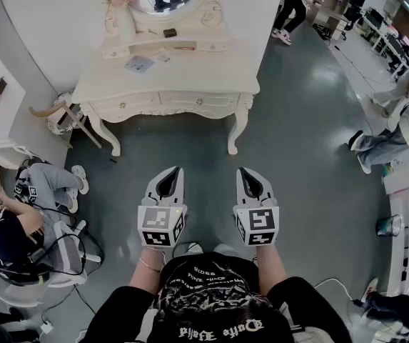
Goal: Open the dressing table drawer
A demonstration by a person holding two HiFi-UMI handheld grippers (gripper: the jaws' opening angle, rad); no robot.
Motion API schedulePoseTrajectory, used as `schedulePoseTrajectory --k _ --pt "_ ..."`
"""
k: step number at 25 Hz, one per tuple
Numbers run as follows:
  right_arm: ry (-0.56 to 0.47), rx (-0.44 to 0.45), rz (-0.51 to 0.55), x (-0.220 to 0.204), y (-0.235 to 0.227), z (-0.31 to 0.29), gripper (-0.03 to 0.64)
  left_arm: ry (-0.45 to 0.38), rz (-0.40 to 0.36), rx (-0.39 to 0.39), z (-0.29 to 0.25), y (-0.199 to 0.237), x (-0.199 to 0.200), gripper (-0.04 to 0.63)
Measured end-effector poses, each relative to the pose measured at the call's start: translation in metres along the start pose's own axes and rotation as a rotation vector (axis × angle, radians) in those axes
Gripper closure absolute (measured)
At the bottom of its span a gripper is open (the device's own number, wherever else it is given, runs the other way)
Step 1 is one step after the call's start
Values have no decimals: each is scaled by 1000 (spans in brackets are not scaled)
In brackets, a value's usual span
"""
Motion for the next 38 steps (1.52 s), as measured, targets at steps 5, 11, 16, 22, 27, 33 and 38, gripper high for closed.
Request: schedulePoseTrajectory --k 5,11,16,22,27,33,38 --pt "-19 6 -27 3 6 -14 610 1 23 23 -8 18 -4 580" --pt "-8 29 -39 1 3 -32 609 0 62 9 -17 26 -11 580" --pt "5 62 -49 3 -11 -76 609 19 73 70 -44 45 -11 580" --pt "11 97 -53 18 -43 -144 609 34 132 167 -99 72 -2 580" --pt "51 118 -72 26 -82 -200 609 56 118 173 -155 77 12 580" --pt "142 196 -150 23 -117 -252 609 84 134 202 -211 80 23 580" --pt "136 202 -122 27 -145 -283 609 84 145 224 -250 79 29 580"
Point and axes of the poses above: the fingertips, and each gripper's own axes: z backward along the fingers, y to its left, x out of its top, the point moved 5 cm from there along z, backward along the fingers, and after that the axes turned 3 degrees about -z, right-handed, at the moved point
